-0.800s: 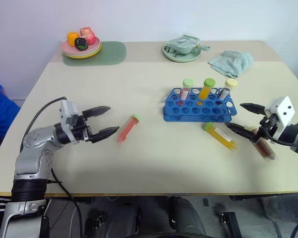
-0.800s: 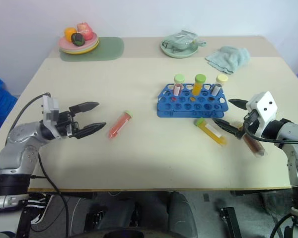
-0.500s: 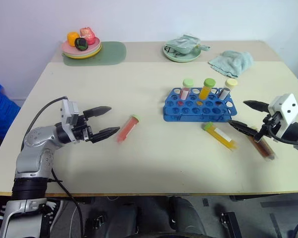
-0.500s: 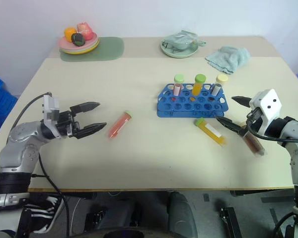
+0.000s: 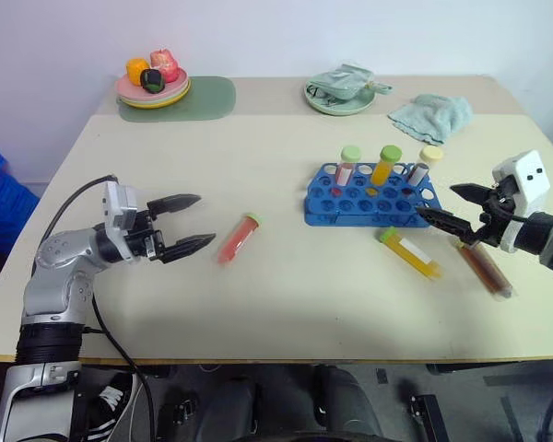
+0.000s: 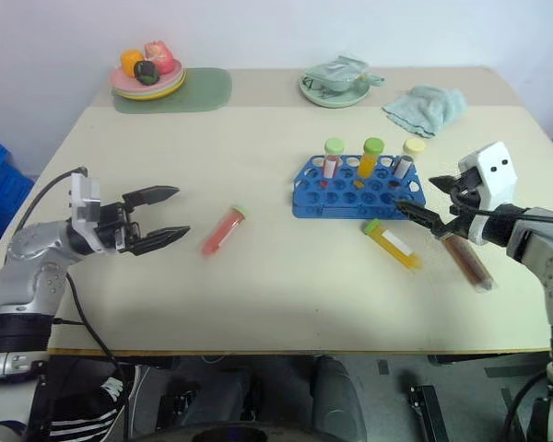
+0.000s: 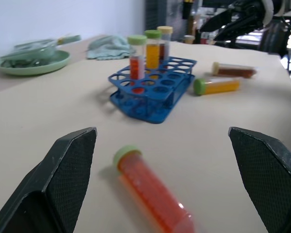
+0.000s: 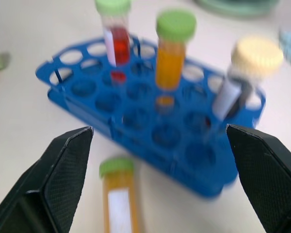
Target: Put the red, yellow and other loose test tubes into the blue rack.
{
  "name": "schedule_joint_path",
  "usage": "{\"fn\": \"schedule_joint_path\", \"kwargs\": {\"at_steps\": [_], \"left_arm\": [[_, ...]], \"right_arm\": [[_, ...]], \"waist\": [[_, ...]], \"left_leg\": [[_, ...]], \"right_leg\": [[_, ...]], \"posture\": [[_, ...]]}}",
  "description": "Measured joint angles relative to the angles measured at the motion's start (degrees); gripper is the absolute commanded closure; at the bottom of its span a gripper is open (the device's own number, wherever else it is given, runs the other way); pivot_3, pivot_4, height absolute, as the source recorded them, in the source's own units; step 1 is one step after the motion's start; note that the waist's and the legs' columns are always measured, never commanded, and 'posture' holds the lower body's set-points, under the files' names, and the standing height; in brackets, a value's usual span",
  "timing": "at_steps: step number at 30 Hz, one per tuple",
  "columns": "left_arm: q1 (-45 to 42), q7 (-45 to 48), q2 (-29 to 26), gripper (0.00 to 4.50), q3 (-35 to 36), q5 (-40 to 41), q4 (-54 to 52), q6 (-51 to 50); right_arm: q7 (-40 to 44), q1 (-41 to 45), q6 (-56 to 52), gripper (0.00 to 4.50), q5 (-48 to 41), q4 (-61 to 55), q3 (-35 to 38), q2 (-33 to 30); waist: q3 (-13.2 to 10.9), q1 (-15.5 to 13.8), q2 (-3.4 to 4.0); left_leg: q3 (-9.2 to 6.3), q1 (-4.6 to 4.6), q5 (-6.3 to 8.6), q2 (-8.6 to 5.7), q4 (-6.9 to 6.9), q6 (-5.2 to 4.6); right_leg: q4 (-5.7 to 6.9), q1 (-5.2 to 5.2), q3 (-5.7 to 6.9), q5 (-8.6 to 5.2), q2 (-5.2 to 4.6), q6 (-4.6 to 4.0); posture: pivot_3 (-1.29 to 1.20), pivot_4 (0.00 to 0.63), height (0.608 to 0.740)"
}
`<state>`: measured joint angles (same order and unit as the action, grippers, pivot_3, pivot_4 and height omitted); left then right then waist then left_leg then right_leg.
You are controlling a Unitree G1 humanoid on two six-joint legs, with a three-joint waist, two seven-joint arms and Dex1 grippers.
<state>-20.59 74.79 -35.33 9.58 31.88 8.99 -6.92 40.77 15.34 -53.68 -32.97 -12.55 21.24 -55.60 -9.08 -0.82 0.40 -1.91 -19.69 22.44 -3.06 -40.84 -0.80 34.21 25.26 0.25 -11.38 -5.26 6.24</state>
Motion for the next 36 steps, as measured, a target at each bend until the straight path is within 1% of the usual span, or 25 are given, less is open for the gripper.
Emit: {"fn": "schedule_joint_path", "kwargs": {"at_steps": [4, 6, 9, 12, 16, 22, 26, 28, 32, 36], "left_arm": [[-2.2, 1.2, 1.3, 0.05, -1.9, 0.1, 0.0, -0.7], [-2.6, 2.2, 1.5, 0.05, -2.4, 0.3, 0.0, -1.8], [-2.7, 4.2, 1.6, 0.05, -4.2, 1.3, -0.7, -4.0], [-2.9, 6.0, 1.8, 0.05, -5.3, 1.6, -1.2, -5.5], [-3.5, 7.4, 1.8, 0.05, -6.0, 2.4, -1.3, -6.4], [-3.6, 7.5, 1.8, 0.05, -6.1, 2.6, -1.5, -7.1], [-4.9, 8.3, 3.5, 0.05, -9.3, 3.9, -5.7, -11.4], [-4.9, 8.4, 3.8, 0.05, -9.9, 3.9, -6.3, -12.0], [-4.7, 8.0, 4.0, 0.05, -9.9, 3.9, -7.6, -12.7], [-4.0, 7.5, 3.9, 0.05, -9.8, 3.9, -7.9, -12.8]], "right_arm": [[-1.1, 3.2, -11.0, 0.00, -0.4, 2.0, -0.6, -7.0], [-2.1, 5.4, -15.4, 0.00, -0.3, 4.1, -1.7, -8.3], [-2.6, 9.1, -21.4, 0.00, 0.3, 9.0, -5.4, -10.0], [-2.7, 13.2, -24.0, 0.00, 1.9, 14.8, -9.9, -11.1], [-2.3, 15.2, -24.7, 0.00, 3.1, 18.5, -13.3, -11.1], [-1.3, 16.6, -23.7, 0.00, 4.2, 20.4, -15.0, -11.1], [1.8, 17.4, -14.9, 0.00, 11.3, 30.7, -24.8, -10.7], [3.3, 17.6, -12.7, 0.00, 13.1, 33.8, -27.7, -10.3], [5.0, 20.2, -10.5, 0.00, 15.6, 37.0, -28.5, -10.1], [5.8, 20.6, -10.5, 0.00, 16.5, 37.5, -28.5, -9.8]], "waist": [[0.0, 0.1, 0.00], [0.0, 0.3, 0.00], [0.0, 0.5, 0.02], [0.0, 0.5, 0.03], [0.0, 0.3, 0.03], [0.0, 0.2, 0.03], [0.0, 0.1, 0.02], [0.0, 0.3, 0.15], [0.0, 1.1, 0.23], [0.0, 1.4, 0.23]], "left_leg": [[0.00, -0.02, 0.00, 0.00, 0.00, 0.00], [0.02, -0.02, 0.00, 0.01, 0.01, 0.00], [0.03, -0.06, 0.00, 0.01, 0.02, 0.00], [0.04, -0.10, 0.00, 0.01, 0.01, 0.00], [0.03, -0.25, 0.00, 0.01, -0.03, 0.00], [0.03, -0.40, 0.00, 0.00, -0.10, 0.00], [0.00, -0.42, 0.00, -0.09, -0.15, -0.02], [0.03, -0.46, 0.00, -0.09, -0.13, -0.01], [0.03, -0.54, -0.02, -0.03, -0.14, 0.02], [0.02, -0.56, -0.02, -0.03, -0.14, 0.02]], "right_leg": [[0.00, 0.04, 0.01, 0.00, 0.01, 0.00], [0.00, 0.06, 0.01, 0.00, 0.01, 0.00], [0.01, 0.09, 0.00, 0.00, 0.01, 0.00], [0.00, 0.13, 0.00, 0.00, 0.01, 0.00], [0.01, 0.26, 0.02, 0.00, 0.02, 0.01], [0.01, 0.35, 0.04, 0.01, 0.02, 0.01], [-0.05, 0.27, 0.09, 0.01, -0.04, 0.01], [-0.01, 0.37, 0.09, 0.01, -0.04, 0.02], [0.04, 0.49, 0.09, 0.01, 0.01, 0.02], [0.03, 0.49, 0.09, 0.01, 0.01, 0.02]], "posture": [[0.00, 0.150, 0.740], [0.00, 0.150, 0.740], [0.00, 0.150, 0.740], [0.00, 0.150, 0.740], [0.00, 0.150, 0.740], [0.00, 0.150, 0.740], [0.00, 0.150, 0.740], [0.00, 0.150, 0.740], [0.00, 0.150, 0.740], [0.00, 0.150, 0.740]]}}
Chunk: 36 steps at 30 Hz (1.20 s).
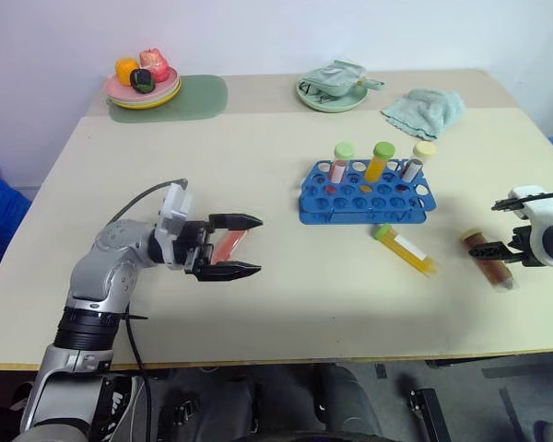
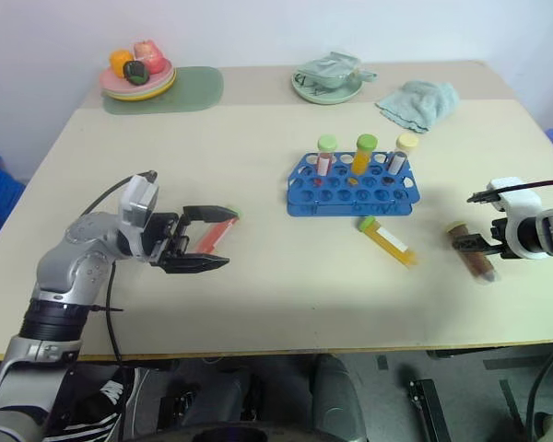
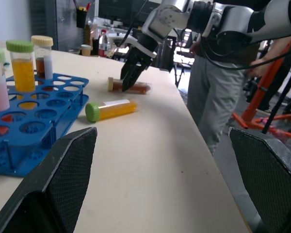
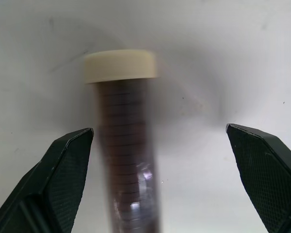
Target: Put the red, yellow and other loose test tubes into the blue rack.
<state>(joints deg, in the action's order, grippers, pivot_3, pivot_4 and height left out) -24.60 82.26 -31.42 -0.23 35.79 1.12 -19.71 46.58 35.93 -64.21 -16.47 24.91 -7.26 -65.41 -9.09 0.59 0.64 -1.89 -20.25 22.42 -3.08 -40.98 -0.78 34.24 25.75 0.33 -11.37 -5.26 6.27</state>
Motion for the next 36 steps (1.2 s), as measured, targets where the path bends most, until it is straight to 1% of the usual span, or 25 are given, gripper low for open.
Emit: {"fn": "schedule_joint_path", "kwargs": {"at_steps": [13, 16, 21, 36], "left_arm": [[0.0, -0.3, 0.0, 0.05, 0.6, 0.0, 0.0, 0.4], [0.0, -0.4, 0.0, 0.00, 0.7, 0.0, 0.0, 0.4], [0.0, -0.9, 0.1, 0.00, 0.7, 0.0, 0.0, 0.4], [0.0, -1.4, 0.6, 0.00, 0.7, 0.0, -0.1, 0.4]], "right_arm": [[1.0, -0.2, -1.2, 0.00, 0.4, -1.1, 0.2, 1.4], [1.0, -0.2, -1.3, 0.81, 0.5, -1.1, 0.4, 1.7], [0.7, -0.1, -1.4, 3.35, 0.6, -1.6, 0.7, 2.6], [0.4, -0.6, -2.1, 3.35, 1.2, -3.5, 0.9, 2.9]], "waist": [[0.0, 0.0, 0.00], [0.0, 0.0, 0.00], [0.0, 0.0, 0.00], [0.0, 0.0, 0.00]], "left_leg": [[-0.01, -0.01, 0.00, -0.01, -0.01, 0.00], [-0.01, -0.01, 0.00, -0.01, 0.00, 0.00], [-0.01, -0.01, 0.00, -0.01, -0.01, 0.00], [-0.01, -0.01, 0.00, -0.01, -0.02, 0.00]], "right_leg": [[0.00, 0.01, 0.00, 0.00, -0.01, 0.00], [0.01, 0.01, 0.00, 0.00, 0.00, 0.00], [0.01, 0.01, 0.00, 0.00, -0.01, 0.00], [0.02, 0.01, 0.00, 0.00, -0.01, 0.00]], "posture": [[0.00, 0.150, 0.740], [0.00, 0.150, 0.740], [0.00, 0.150, 0.740], [0.00, 0.150, 0.740]]}}
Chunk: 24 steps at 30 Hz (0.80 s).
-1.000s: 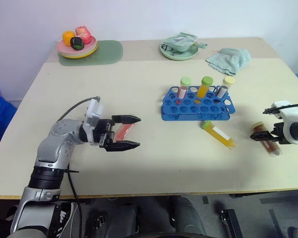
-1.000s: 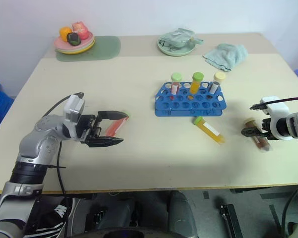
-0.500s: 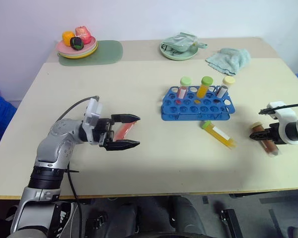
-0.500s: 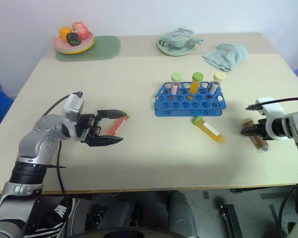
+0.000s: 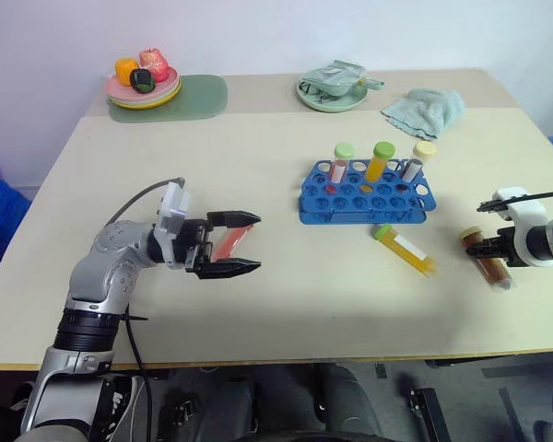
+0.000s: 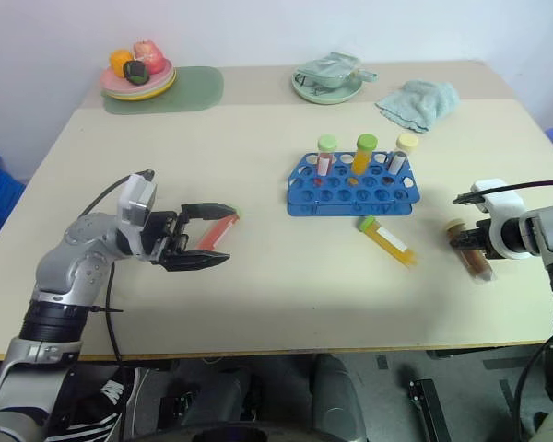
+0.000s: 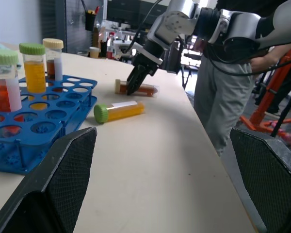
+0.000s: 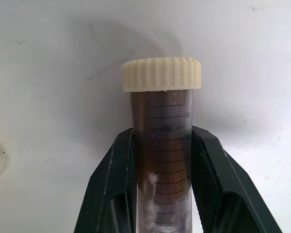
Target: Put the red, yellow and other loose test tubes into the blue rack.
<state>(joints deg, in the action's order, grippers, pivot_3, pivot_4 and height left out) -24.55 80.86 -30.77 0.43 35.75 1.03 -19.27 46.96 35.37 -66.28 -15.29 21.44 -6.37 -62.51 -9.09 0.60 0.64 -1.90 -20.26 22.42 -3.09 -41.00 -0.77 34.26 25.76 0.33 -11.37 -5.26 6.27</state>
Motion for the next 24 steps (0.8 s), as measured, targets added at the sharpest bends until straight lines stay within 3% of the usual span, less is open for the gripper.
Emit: {"fn": "schedule_joint_path", "kwargs": {"at_steps": [2, 12, 20, 24], "left_arm": [[0.0, -0.1, 0.2, 0.00, 0.0, 0.0, 0.0, 0.0], [-0.2, -0.2, 0.6, 0.00, 0.0, -0.1, 0.1, 0.0], [-0.6, -1.3, 0.4, 0.00, 1.0, 0.0, 0.9, 0.2], [-0.9, -1.8, 0.3, 0.00, 1.9, -0.1, 2.4, 0.8]], "right_arm": [[0.1, -0.4, -0.4, 3.62, -0.1, -0.3, 0.5, 0.0], [2.0, -5.8, -2.1, 3.63, -4.2, -9.1, 8.2, -0.1], [6.1, -17.2, -1.4, 3.63, -16.2, -26.3, 31.1, 3.6], [2.2, -20.6, 3.8, 3.63, -19.5, -33.0, 40.7, 13.5]], "waist": [[0.0, 0.0, 0.00], [0.0, -0.1, 0.00], [0.0, -0.4, -0.03], [0.0, -0.8, -0.05]], "left_leg": [[0.00, -0.01, 0.00, 0.00, -0.01, 0.00], [-0.01, -0.02, 0.00, 0.00, -0.01, 0.00], [-0.02, 0.01, 0.00, -0.01, -0.07, 0.00], [-0.02, 0.05, 0.00, -0.02, -0.07, 0.00]], "right_leg": [[0.00, 0.00, 0.00, 0.00, 0.00, 0.00], [0.02, 0.01, 0.00, 0.00, 0.00, 0.00], [0.06, -0.02, 0.00, 0.01, -0.01, 0.02], [0.10, -0.04, -0.01, 0.02, 0.00, 0.03]], "posture": [[0.00, 0.150, 0.740], [0.00, 0.150, 0.740], [0.00, 0.150, 0.740], [0.00, 0.150, 0.740]]}}
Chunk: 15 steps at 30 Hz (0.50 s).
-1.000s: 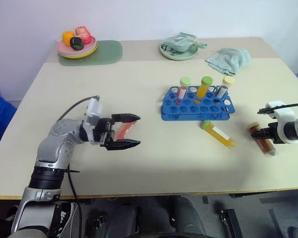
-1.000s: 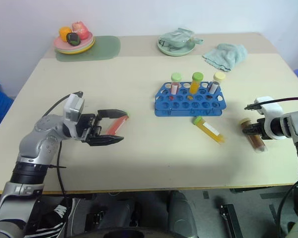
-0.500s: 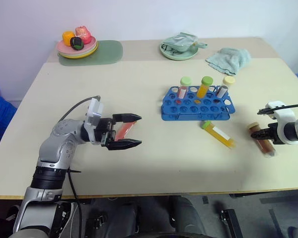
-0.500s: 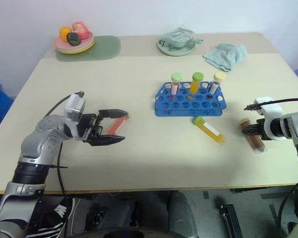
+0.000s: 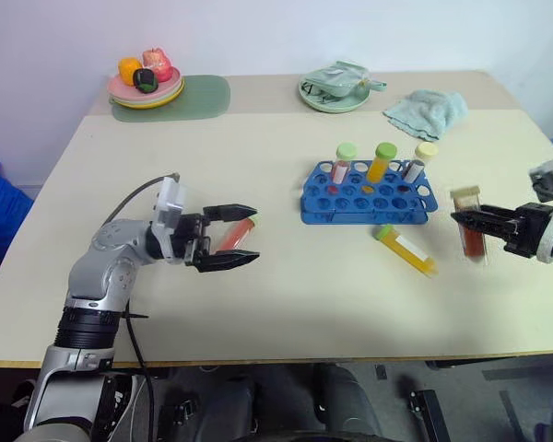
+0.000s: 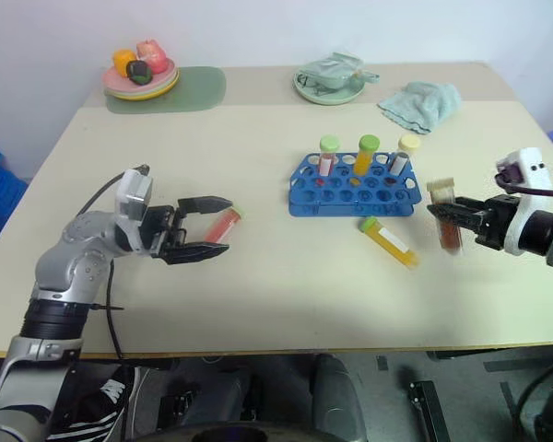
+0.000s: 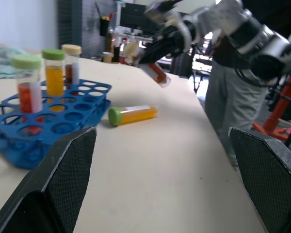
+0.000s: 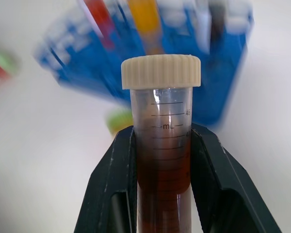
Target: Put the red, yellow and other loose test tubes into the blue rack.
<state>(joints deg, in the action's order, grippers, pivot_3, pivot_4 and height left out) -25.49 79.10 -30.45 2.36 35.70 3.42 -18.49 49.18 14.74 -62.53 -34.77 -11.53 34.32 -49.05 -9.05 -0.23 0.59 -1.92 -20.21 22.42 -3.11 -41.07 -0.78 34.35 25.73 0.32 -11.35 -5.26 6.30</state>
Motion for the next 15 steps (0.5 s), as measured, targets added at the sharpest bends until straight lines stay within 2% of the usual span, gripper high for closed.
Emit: {"fn": "schedule_joint_path", "kwargs": {"at_steps": [2, 5, 12, 15], "left_arm": [[-0.5, -0.4, 0.1, 0.00, 0.6, -0.1, 1.5, 1.0], [-2.1, -0.9, 0.8, 0.00, 0.8, -0.2, 3.2, 2.6], [-2.3, -1.4, 1.3, 0.00, 0.7, -1.3, 4.8, 4.3], [-2.3, -1.4, 1.4, 0.00, 0.7, -1.3, 4.8, 4.2]], "right_arm": [[-5.5, 0.3, 5.9, 3.63, -0.3, -3.6, 3.1, 8.8], [-13.7, 0.7, 16.2, 3.63, 1.6, -6.5, 2.3, 19.6], [-23.6, -0.4, 36.6, 3.63, 8.9, -6.1, -4.5, 31.5], [-25.5, -0.4, 41.9, 3.63, 10.8, -3.6, -6.4, 32.6]], "waist": [[0.0, 0.0, -0.02], [0.0, -0.1, 0.01], [0.0, -0.1, 0.03], [0.0, 0.0, 0.03]], "left_leg": [[0.02, 0.03, -0.01, 0.01, 0.01, 0.02], [0.02, 0.04, -0.03, -0.03, 0.00, 0.06], [0.03, 0.05, -0.04, -0.07, 0.01, 0.07], [0.03, 0.06, -0.04, -0.09, 0.01, 0.07]], "right_leg": [[0.06, 0.01, -0.02, 0.00, 0.01, 0.00], [0.14, 0.05, -0.03, 0.00, 0.00, 0.00], [0.17, 0.07, -0.02, 0.00, 0.04, 0.00], [0.17, 0.06, -0.02, 0.00, 0.05, 0.00]], "posture": [[0.00, 0.150, 0.740], [0.00, 0.150, 0.740], [0.00, 0.150, 0.740], [0.00, 0.150, 0.740]]}}
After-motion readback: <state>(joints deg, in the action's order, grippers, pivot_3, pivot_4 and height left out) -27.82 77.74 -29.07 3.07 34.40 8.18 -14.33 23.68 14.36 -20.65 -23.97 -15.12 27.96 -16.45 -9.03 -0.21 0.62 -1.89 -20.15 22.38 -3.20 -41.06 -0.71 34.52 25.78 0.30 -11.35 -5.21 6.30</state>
